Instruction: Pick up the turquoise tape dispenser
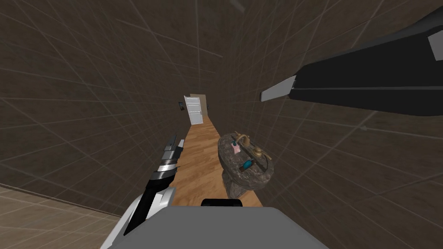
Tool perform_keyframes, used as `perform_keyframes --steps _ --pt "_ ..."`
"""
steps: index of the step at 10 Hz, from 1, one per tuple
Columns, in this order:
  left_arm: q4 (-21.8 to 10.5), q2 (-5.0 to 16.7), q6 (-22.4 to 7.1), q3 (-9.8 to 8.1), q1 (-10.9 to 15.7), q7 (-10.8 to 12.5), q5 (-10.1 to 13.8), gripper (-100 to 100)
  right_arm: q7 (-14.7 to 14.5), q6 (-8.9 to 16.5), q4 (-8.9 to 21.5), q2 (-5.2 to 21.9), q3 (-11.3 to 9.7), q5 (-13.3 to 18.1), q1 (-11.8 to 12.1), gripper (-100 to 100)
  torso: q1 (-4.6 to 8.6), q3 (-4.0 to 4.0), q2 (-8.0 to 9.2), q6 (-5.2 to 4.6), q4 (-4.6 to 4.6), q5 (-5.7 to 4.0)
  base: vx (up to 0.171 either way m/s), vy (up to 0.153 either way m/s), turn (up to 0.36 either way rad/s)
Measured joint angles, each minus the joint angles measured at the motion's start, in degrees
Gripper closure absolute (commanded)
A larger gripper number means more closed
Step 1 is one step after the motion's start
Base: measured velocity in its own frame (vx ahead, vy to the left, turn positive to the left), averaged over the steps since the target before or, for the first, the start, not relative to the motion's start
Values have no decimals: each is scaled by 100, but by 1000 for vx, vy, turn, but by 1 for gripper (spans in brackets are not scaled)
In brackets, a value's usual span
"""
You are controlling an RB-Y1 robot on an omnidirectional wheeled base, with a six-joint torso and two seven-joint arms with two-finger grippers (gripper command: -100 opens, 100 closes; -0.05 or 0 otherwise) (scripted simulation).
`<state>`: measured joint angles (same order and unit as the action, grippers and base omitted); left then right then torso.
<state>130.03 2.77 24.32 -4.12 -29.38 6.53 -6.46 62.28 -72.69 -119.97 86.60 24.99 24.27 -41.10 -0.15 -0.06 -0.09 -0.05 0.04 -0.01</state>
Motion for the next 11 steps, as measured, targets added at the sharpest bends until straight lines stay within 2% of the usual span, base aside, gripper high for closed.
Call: perform_keyframes --steps 4,10,11 --pt "0 0 0 0 0 0 0 0 -47 428 148 -85 15 -52 -98 -100 11 1 3 1 0 -3 13 22 -64" --pt "0 0 0 0 1 0 0 0 -59 454 142 -93 2 -44 -98 -100 15 3 6 1 -1 -4 1 2 -5" --pt "0 0 0 0 1 0 0 0 -59 454 142 -93 2 -44 -98 -100 19 4 7 2 -1 -5 2 3 -341"
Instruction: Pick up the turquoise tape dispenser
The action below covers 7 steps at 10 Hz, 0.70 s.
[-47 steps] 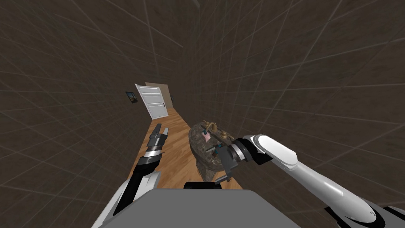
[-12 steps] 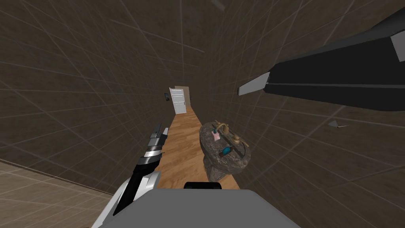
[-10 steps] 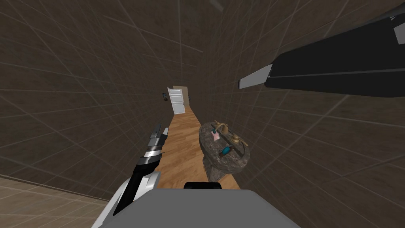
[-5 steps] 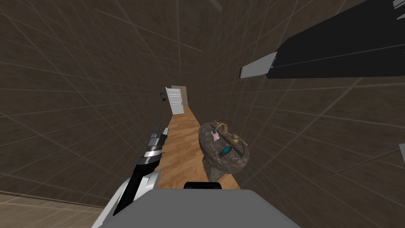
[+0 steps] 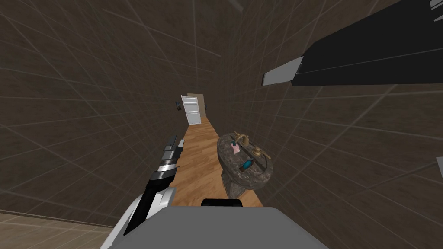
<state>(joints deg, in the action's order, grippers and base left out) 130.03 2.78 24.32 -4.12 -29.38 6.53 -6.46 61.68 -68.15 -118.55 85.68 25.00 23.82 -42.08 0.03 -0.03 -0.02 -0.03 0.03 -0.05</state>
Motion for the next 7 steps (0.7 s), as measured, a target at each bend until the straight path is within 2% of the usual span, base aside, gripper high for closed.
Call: perform_keyframes --steps 4,6,7 --pt "0 0 0 -1 -1 0 0 0 -446 -28 144 190 296 483 -165 -100 -5 4 4 -5 -3 1 11 20 -414" --pt "0 0 0 0 0 0 0 0 -716 -83 251 278 447 751 -240 -100 -5 5 6 -2 -3 1 2 15 -324" --pt "0 0 0 -1 -1 0 0 0 -851 -129 303 317 614 931 -263 -100 -5 5 7 -4 -4 1 3 12 -388"
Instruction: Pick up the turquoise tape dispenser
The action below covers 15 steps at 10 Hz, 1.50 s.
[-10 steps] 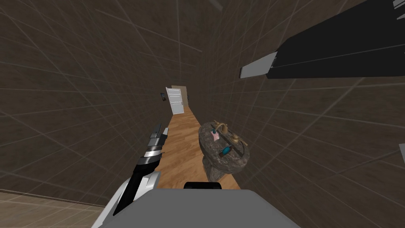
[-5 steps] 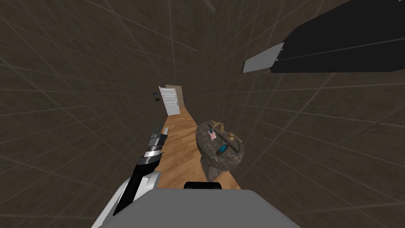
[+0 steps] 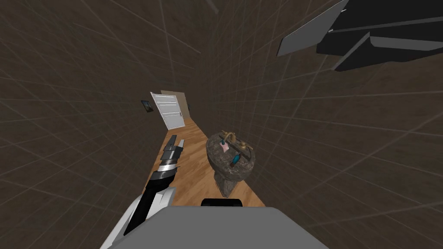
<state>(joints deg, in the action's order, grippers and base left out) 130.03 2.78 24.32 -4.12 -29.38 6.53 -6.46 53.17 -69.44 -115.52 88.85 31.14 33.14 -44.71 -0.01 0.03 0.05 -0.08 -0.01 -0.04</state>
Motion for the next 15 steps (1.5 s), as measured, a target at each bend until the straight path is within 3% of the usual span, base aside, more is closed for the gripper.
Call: perform_keyframes --steps 4,5,8,10,11,13,15 --pt "0 0 0 0 0 0 0 0 -515 -32 192 224 174 449 -196 -100 1 1 2 1 0 0 1 9 -381" --pt "0 0 0 0 0 0 0 0 -681 -31 270 356 269 591 -297 -100 -2 3 4 1 -1 1 0 9 -491" --pt "0 0 0 0 0 0 0 0 -1087 -175 413 421 637 1061 -370 -100 1 3 4 2 -1 0 -1 5 -440" --pt "0 1 0 0 1 0 0 0 -1358 -197 468 514 735 1340 -439 -100 -1 1 3 7 1 2 -2 3 -368" --pt "0 1 0 0 1 0 0 0 -1476 -215 482 553 908 1554 -493 -100 -1 2 4 5 0 2 -1 2 -447" --pt "-1 1 0 0 1 0 0 0 -1828 -215 645 728 942 1805 -597 -100 -2 2 4 7 0 2 -3 4 -416" --pt "-1 0 0 1 2 0 0 0 -2128 -284 729 856 1215 2173 -728 -100 -20 10 19 10 -3 7 -57 57 -288"
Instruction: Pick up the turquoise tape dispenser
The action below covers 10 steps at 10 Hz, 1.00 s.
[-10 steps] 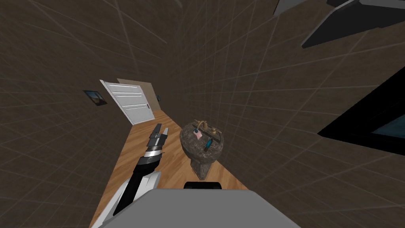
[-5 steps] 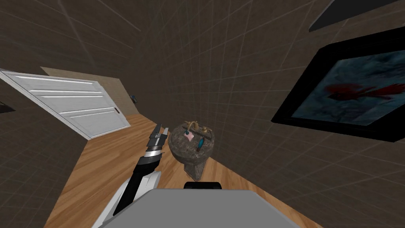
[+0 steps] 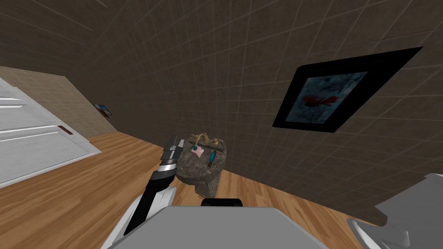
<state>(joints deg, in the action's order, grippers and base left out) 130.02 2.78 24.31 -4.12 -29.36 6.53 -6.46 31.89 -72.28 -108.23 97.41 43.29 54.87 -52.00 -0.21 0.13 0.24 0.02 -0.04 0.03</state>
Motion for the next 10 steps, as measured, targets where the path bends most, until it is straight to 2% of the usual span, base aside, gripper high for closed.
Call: perform_keyframes --steps 1,3,5,7,10 --pt "0 0 0 0 0 0 0 0 -151 -28 27 6 53 160 -18 -100 -4 2 3 1 -1 1 -39 50 -196" --pt "0 0 0 0 1 0 0 0 -262 -33 49 33 59 238 -29 -100 4 -9 -15 7 5 1 -12 17 -57" --pt "0 0 0 0 0 0 0 0 -498 -152 133 121 376 650 -177 -100 7 -7 -12 4 4 -1 -21 19 -101" --pt "0 0 0 0 1 0 0 0 -748 -108 209 235 350 790 -207 -100 5 -12 -19 6 7 0 -11 18 -52" --pt "0 0 0 0 0 0 0 0 -819 -99 226 239 339 807 -206 -100 6 -14 -22 6 8 -1 -8 8 -36"
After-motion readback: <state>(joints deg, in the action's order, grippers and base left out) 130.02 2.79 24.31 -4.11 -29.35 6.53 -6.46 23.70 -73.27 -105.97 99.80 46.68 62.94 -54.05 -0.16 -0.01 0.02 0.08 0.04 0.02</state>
